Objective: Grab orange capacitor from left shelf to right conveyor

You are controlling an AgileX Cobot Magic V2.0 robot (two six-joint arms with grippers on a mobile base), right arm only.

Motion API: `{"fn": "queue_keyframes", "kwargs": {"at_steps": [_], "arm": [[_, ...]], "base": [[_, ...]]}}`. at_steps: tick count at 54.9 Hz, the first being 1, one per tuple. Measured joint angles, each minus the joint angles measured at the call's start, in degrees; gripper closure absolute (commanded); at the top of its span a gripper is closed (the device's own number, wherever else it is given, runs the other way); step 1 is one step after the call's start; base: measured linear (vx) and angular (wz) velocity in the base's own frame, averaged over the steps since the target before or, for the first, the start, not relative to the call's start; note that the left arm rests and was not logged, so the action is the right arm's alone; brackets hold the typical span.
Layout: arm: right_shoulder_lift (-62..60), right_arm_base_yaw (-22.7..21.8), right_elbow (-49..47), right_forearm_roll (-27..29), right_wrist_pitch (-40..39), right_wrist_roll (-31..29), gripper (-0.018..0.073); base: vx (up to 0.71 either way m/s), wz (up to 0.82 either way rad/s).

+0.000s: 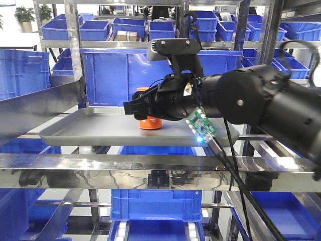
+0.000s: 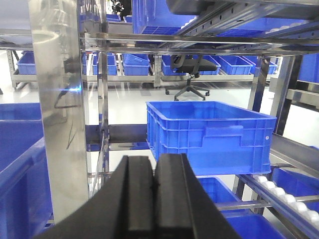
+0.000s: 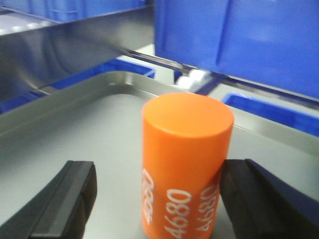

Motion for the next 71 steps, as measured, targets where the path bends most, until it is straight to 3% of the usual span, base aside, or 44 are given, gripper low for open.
{"fn": "queue_keyframes", "kwargs": {"at_steps": [22,33,42,63,71], "arm": [[4.7,-0.9,-1.5,-1.9,-3.7,2.3,-0.0009],[6.5,-0.9,-1.5,-2.1,-7.6,2.3,0.0041],[6.8,-0.9,-1.5,-2.2,-8.3,2.3,0.0164],[5.9,-0.9,-1.5,-2.3,-8.1,2.3,0.0572],[2.0,-0.9,-1.5,-2.3,-6.9,2.0,0.0575]], "base": [[0.0,0.0],[0.0,0.0],[0.0,0.0],[0.0,0.0],[0.0,0.0]]}}
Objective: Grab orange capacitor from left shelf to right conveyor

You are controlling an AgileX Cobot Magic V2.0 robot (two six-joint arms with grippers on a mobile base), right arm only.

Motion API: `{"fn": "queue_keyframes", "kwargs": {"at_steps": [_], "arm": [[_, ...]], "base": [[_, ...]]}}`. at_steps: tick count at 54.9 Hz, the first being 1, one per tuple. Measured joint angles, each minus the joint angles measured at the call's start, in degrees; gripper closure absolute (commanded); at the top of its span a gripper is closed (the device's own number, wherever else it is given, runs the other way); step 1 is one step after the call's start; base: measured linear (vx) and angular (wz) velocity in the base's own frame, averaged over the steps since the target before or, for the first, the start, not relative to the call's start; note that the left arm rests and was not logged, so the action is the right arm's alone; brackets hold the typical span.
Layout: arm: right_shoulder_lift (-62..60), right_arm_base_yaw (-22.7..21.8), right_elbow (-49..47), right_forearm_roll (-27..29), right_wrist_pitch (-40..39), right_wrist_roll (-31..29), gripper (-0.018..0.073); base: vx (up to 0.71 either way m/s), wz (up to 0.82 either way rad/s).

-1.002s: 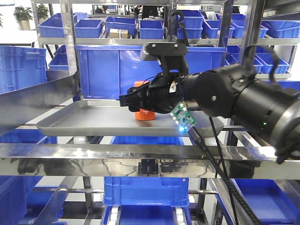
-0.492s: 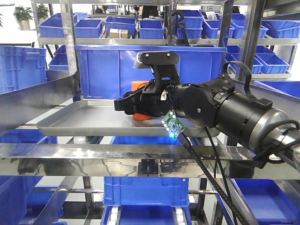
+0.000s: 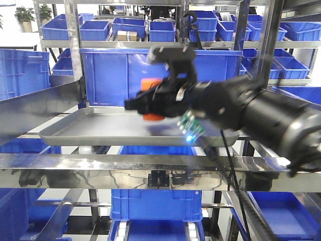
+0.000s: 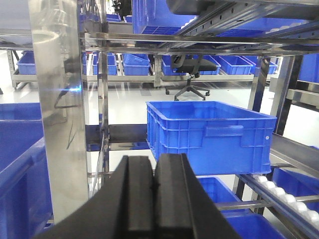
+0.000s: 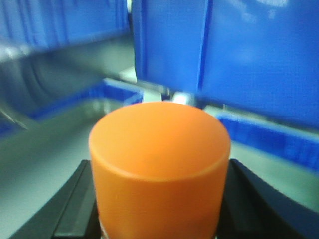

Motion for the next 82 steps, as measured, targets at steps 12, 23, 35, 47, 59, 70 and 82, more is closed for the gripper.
{"fn": "queue_keyframes", "kwargs": {"at_steps": [12,23,35,47,59,70,82], "arm": [[-8.9,0.9,0.0,0.0,2.9,-4.3,0.0569],[-16.5,5.9,3.7,3.8,5.3,-11.4,0.0569],[-27.8,11.2,23.8,7.1,-6.8,-14.4,0.0568],[-36.6,14.6,42.1,7.3,-13.0,-14.5,0.0568],[-41.9,15.4,50.8,7.4,-15.7,-14.4,0.0568],[-43.2,15.4,52.6,7.4,-16.0,-14.4,0.0568],[-43.3,15.4,52.7,7.4,-16.1,-14.4,0.0568]], "base": [[0.0,0.0],[0.0,0.0],[0.0,0.0],[0.0,0.0],[0.0,0.0],[0.0,0.0],[0.0,0.0]]}}
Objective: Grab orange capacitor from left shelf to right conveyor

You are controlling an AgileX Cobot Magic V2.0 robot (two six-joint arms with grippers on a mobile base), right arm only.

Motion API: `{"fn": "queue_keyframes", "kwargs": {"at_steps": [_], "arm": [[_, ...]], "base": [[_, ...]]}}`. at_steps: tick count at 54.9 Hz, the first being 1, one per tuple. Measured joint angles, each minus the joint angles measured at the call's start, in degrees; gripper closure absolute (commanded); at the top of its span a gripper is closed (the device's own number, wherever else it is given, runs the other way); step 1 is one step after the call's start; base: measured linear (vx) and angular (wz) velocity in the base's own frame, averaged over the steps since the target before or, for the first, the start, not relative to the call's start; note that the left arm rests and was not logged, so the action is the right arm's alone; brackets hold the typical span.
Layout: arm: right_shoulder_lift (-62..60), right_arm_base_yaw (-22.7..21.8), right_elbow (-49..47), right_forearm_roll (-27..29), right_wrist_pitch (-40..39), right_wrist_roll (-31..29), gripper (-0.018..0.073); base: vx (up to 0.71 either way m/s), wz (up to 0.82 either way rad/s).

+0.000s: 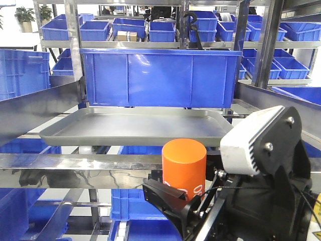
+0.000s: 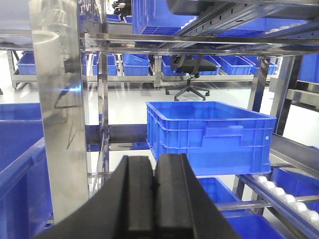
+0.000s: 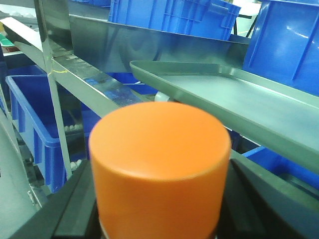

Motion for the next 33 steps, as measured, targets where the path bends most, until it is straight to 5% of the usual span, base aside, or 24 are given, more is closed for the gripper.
{"fn": "queue_keyframes", "kwargs": {"at_steps": [33], "arm": [[0.0,0.0,0.0,0.0,-0.1,0.0,0.0568]], "base": [[0.0,0.0]]}}
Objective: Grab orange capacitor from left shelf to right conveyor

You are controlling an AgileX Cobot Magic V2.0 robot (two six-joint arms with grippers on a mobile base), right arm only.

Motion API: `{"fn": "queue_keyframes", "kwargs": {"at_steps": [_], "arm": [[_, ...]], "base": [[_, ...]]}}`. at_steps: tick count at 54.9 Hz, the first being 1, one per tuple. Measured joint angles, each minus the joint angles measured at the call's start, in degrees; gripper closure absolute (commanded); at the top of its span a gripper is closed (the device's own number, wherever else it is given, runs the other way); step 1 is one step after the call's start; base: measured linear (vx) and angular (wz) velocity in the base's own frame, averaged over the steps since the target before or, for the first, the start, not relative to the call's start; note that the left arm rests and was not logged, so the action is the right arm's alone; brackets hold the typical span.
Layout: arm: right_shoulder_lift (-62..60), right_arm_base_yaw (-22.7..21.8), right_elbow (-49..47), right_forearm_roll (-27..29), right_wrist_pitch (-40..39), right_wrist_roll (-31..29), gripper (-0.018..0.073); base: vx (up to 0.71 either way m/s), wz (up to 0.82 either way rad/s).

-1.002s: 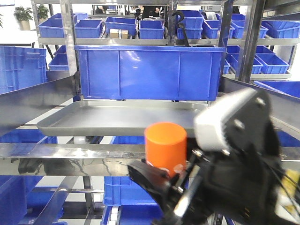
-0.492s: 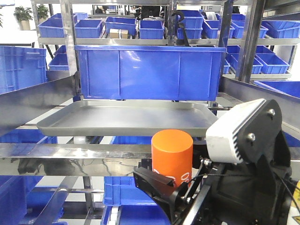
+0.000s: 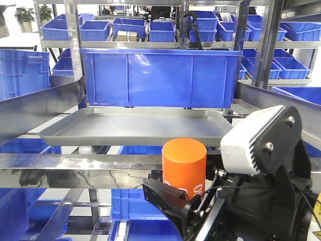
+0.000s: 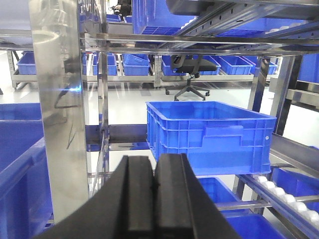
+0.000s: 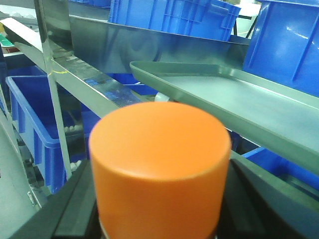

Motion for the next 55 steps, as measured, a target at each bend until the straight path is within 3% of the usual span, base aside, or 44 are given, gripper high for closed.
{"fn": "queue_keyframes", "kwargs": {"at_steps": [55], "arm": [[0.0,0.0,0.0,0.0,0.0,0.0,0.0568]], "base": [[-0.05,-0.02]]}}
